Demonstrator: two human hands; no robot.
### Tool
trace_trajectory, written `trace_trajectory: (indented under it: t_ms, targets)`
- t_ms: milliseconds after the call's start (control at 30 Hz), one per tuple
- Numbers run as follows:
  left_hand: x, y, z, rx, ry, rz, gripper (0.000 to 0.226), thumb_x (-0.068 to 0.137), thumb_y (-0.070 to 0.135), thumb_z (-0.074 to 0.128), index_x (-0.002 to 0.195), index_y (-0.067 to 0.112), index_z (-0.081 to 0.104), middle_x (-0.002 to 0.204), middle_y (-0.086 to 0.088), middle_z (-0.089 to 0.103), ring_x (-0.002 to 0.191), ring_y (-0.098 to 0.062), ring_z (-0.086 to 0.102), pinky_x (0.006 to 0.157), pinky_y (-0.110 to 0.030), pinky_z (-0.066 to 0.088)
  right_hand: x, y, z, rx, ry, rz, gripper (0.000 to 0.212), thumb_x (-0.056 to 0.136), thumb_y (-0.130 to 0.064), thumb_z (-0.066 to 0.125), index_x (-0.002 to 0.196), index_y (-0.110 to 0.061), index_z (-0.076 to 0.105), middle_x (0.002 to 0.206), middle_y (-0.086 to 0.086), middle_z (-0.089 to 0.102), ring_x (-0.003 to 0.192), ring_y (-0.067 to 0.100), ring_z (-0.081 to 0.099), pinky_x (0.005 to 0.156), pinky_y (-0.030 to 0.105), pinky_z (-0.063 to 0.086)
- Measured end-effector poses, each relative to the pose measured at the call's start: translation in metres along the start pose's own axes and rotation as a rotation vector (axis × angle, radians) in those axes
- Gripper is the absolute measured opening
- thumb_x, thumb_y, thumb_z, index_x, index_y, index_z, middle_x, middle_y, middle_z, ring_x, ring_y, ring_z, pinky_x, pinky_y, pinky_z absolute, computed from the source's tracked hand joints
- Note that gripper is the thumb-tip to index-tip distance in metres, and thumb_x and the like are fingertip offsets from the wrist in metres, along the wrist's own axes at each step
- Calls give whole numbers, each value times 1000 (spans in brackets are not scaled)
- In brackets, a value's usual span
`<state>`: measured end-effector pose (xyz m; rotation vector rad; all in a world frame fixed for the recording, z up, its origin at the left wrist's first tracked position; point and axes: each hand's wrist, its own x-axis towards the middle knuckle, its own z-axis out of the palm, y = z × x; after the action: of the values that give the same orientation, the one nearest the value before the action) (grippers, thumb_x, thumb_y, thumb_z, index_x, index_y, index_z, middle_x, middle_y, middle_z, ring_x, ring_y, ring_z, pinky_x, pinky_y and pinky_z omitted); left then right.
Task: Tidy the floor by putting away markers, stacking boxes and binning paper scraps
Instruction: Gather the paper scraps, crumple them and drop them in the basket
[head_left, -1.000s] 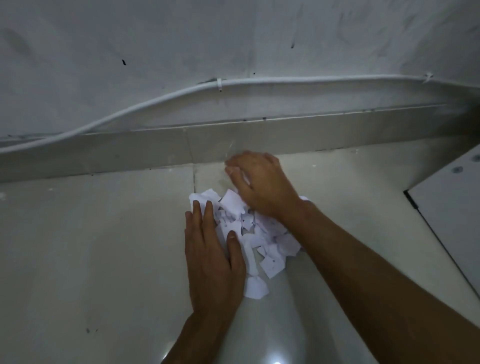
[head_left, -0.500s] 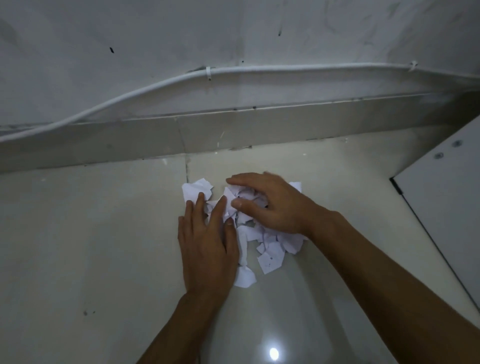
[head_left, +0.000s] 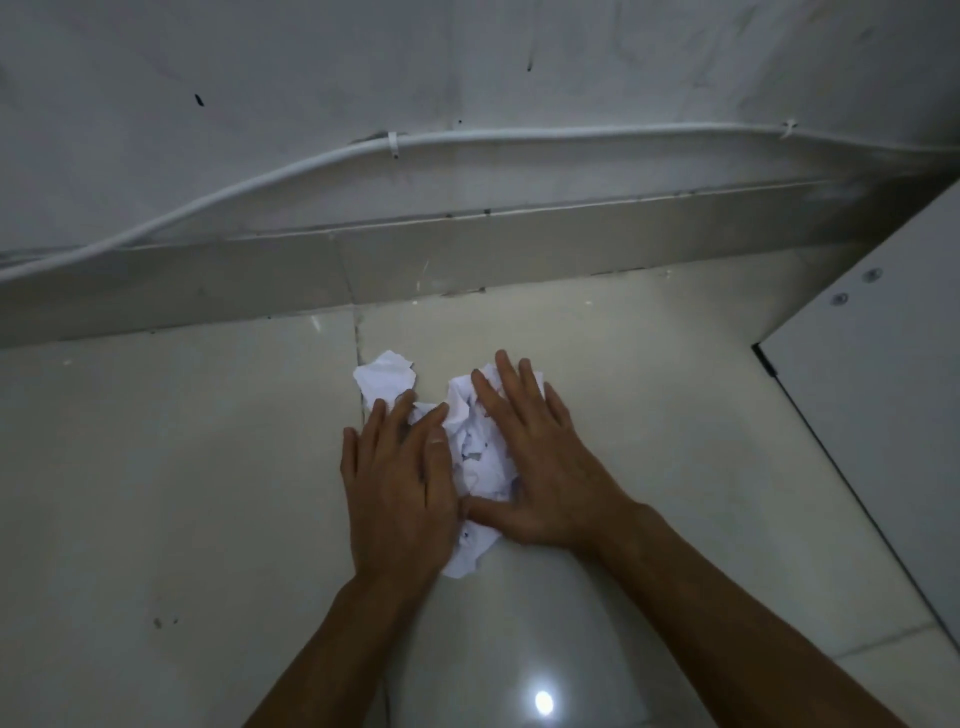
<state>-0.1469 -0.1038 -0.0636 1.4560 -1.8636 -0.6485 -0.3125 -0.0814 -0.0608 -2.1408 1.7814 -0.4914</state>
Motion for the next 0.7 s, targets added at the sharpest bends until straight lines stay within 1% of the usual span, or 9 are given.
trace_trajectory:
  t_ms: [100,133,200,300,400,467,533,600,700]
  targets:
    - [-1,2,-2,-12,-9,36,54,96,39,30,123,10,67,137,-12,59,136,-28,47,121,-51,17,6,-3,5,-36,-13,-92,107,77,-76,54,156,-26,1,165,4,-10,152,21,-16,123,45,-7]
    - [-1,2,-3,-28,-13,39,54,95,39,31,121,9,67,134,-12,62,132,-28,50,120,-51,19,8,-6,8,-46,4,-120,108,76,-75,56,156,-23,5,166,6,-3,153,22,-11,123,45,-5]
    - [1,4,-4,-91,-14,-5,52,96,39,34,116,6,69,123,-10,68,120,-26,60,118,-47,26,11,-12,14,-23,65,-159,104,75,-67,65,154,-14,25,162,14,22,152,32,14,123,51,8]
    - [2,7,-6,-130,22,-64,39,95,31,41,100,3,67,100,-8,69,95,-24,62,100,-36,42,14,-18,21,37,220,-192,77,75,-52,73,135,-8,52,137,18,57,129,37,52,112,53,34]
    - [1,10,-7,-142,40,-92,27,93,27,47,94,4,60,93,-8,62,85,-24,59,84,-39,47,16,-27,24,26,284,-132,47,72,-27,79,112,-7,64,111,14,67,102,34,64,89,46,50]
    - [1,11,-8,-154,42,-96,29,94,31,44,101,7,58,98,-6,62,88,-24,61,85,-46,50,19,-35,25,-96,321,-99,30,73,-20,73,100,-11,65,97,7,66,91,29,61,72,37,46]
    - [0,11,-8,-142,26,-91,41,94,39,37,113,10,58,106,-5,65,95,-23,62,91,-46,48,19,-40,26,-152,368,-96,15,78,-16,68,92,-12,63,90,5,63,85,28,58,61,35,46]
    - [-2,10,-9,-93,10,-48,49,91,42,32,120,14,59,110,-1,67,97,-21,60,95,-40,42,16,-42,25,-181,396,-70,13,80,-14,71,92,-12,65,87,4,64,81,26,59,50,32,46]
    - [-7,10,-10,-50,-7,-19,42,95,35,33,118,17,63,109,2,69,95,-21,59,89,-34,38,12,-46,25,-187,420,-39,16,77,-11,77,89,-13,67,80,1,63,69,22,58,45,24,32]
